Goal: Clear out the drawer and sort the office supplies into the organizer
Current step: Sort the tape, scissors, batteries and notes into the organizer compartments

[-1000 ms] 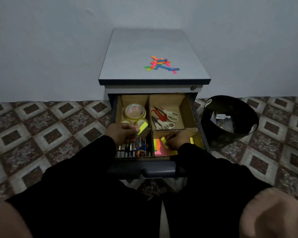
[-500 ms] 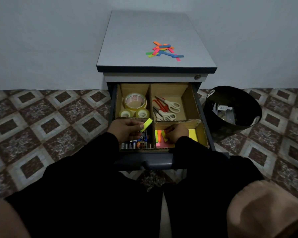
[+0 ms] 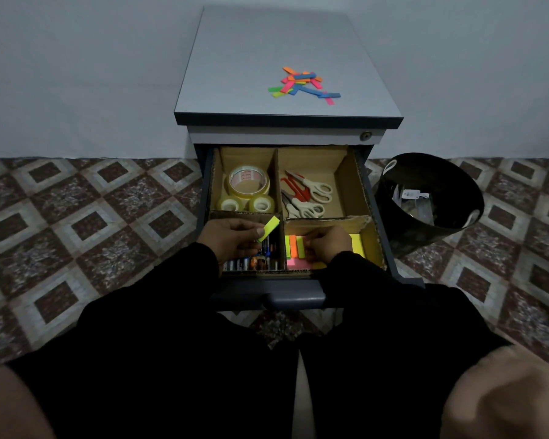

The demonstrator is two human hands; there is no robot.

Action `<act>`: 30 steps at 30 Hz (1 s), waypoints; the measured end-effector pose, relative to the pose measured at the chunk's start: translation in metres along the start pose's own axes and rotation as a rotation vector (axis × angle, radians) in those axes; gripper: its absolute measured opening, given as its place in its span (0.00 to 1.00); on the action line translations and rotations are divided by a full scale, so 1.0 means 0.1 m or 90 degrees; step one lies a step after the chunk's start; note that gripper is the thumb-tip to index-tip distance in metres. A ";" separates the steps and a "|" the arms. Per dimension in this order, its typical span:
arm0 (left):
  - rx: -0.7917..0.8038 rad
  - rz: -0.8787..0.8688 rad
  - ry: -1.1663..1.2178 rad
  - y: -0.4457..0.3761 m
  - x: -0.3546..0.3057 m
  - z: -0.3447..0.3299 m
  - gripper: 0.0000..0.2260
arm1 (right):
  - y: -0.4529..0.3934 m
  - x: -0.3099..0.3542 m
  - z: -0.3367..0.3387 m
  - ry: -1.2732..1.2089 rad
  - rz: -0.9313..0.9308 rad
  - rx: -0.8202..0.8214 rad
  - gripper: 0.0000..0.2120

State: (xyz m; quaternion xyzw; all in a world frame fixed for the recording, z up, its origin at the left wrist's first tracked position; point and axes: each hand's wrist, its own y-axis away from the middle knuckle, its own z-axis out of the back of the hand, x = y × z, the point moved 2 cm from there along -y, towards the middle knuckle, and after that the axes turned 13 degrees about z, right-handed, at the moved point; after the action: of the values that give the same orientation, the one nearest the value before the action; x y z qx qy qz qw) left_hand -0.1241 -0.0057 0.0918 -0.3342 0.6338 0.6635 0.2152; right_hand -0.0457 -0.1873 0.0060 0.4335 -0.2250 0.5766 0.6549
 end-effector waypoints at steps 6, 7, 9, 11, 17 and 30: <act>0.009 -0.004 -0.005 -0.01 0.01 -0.06 0.04 | 0.16 0.15 0.07 -0.127 -0.020 -0.017 0.17; 0.008 -0.003 -0.007 -0.01 0.01 -0.07 0.04 | 0.17 0.16 0.07 -0.144 -0.023 -0.014 0.17; 0.010 0.001 -0.008 -0.02 0.00 -0.09 0.03 | 0.17 0.16 0.08 -0.167 -0.024 -0.008 0.16; 0.014 0.002 -0.008 -0.02 -0.02 -0.12 0.03 | 0.18 0.16 0.09 -0.179 -0.023 -0.005 0.13; 0.004 -0.011 0.008 -0.03 0.00 -0.16 0.03 | 0.16 0.14 0.10 -0.232 -0.032 0.002 0.17; 0.015 0.000 0.160 0.03 0.00 -0.43 0.02 | 0.57 0.60 0.21 -0.578 0.138 0.012 0.06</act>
State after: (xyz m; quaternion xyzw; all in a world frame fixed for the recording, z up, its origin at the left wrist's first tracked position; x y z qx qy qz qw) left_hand -0.1185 -0.0486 0.0953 -0.4118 0.6638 0.6089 0.1379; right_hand -0.0813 -0.1736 0.0821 0.6219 -0.5277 0.3956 0.4223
